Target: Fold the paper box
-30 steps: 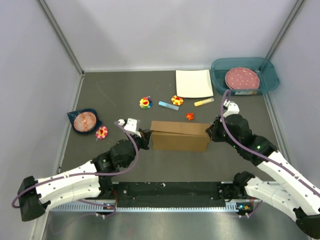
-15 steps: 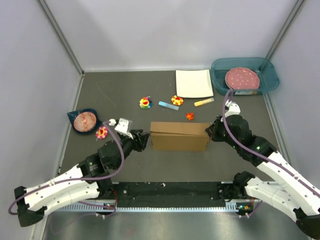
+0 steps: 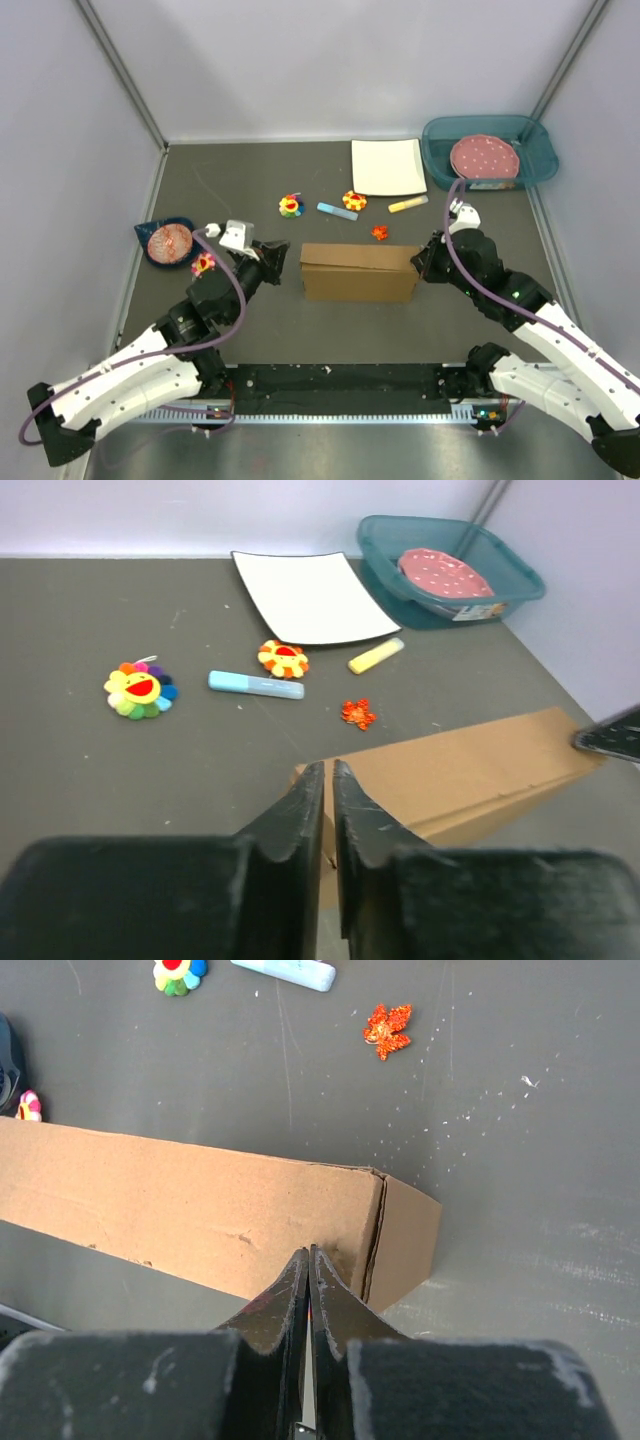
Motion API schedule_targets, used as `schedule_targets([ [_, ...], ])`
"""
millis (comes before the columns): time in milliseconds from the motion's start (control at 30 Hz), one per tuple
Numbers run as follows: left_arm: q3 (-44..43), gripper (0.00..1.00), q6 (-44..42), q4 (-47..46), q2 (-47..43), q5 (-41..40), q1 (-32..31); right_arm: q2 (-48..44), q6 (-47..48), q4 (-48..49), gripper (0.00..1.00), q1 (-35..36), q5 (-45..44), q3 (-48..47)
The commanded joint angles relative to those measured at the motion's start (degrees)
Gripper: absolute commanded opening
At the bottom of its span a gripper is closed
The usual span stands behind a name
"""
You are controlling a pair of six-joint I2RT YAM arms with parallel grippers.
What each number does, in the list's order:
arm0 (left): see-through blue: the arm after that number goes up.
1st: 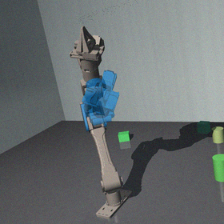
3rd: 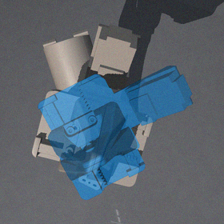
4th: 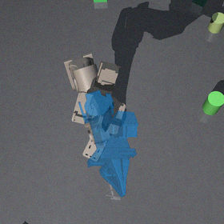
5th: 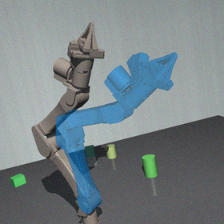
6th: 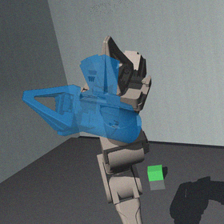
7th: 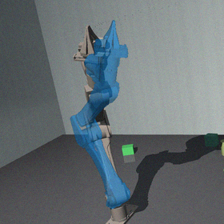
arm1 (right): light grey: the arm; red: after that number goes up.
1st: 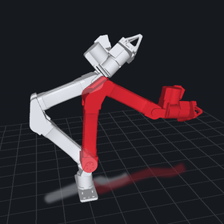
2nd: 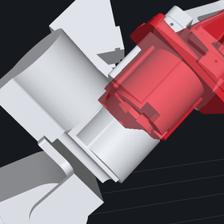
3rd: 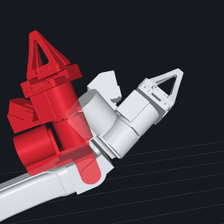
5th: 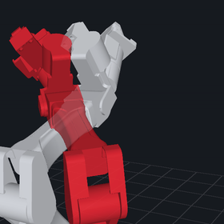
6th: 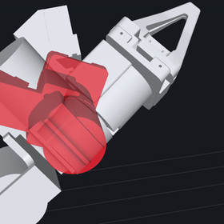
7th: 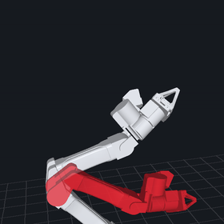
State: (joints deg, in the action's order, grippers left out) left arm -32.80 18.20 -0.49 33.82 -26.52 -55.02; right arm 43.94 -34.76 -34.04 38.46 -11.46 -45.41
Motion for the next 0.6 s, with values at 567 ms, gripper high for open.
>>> schedule_targets([
  [567, 14.5, 0.04, 14.9, -9.2, 11.5, 10.4, 6.1, -0.4, -0.1, -8.1, 0.00, 0.1, 1.0, 1.5],
])
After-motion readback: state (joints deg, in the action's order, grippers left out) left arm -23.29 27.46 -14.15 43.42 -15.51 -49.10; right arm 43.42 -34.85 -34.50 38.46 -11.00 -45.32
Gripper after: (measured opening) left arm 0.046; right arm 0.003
